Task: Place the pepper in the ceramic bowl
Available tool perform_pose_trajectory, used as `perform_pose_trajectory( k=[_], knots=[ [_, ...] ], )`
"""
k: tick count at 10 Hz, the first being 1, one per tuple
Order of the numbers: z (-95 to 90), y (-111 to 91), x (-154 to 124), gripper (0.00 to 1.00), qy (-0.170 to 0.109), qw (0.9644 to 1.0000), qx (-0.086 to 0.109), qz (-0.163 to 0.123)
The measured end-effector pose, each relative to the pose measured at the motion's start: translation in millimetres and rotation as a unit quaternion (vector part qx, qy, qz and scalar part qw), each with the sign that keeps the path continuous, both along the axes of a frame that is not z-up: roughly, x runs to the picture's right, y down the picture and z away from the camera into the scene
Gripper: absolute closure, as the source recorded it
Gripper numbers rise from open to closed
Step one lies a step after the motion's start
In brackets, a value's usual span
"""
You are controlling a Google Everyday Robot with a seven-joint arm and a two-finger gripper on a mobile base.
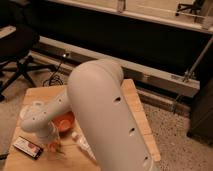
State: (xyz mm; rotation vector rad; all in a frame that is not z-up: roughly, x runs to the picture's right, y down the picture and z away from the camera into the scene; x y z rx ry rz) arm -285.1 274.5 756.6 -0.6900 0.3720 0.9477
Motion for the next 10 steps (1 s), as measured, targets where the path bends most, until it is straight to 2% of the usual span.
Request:
perform_pose_trajectory(
  k=[1,3,4,5,6,7,8,10],
  knots=[
    [-10.4,-9,-3,0.98,-0.011,0.9999,-0.001,0.004],
    [-45.1,-49,-5,0.98,-0.046,0.9986,0.001,0.026],
    [-59.1,-69,-2,0.98,-0.059,0.9975,0.006,0.038],
    [-70.4,-95,3,0.98,-0.068,0.9960,0.020,0.054],
    [-71.3,-116,9,0.98,-0.066,0.9946,0.035,0.071],
    [-63.4,-133,17,0.98,-0.059,0.9933,0.051,0.085],
    [-52.4,-146,21,0.98,-0.051,0.9919,0.066,0.096],
    [-17.7,-157,28,0.98,-0.031,0.9893,0.093,0.107]
  ],
)
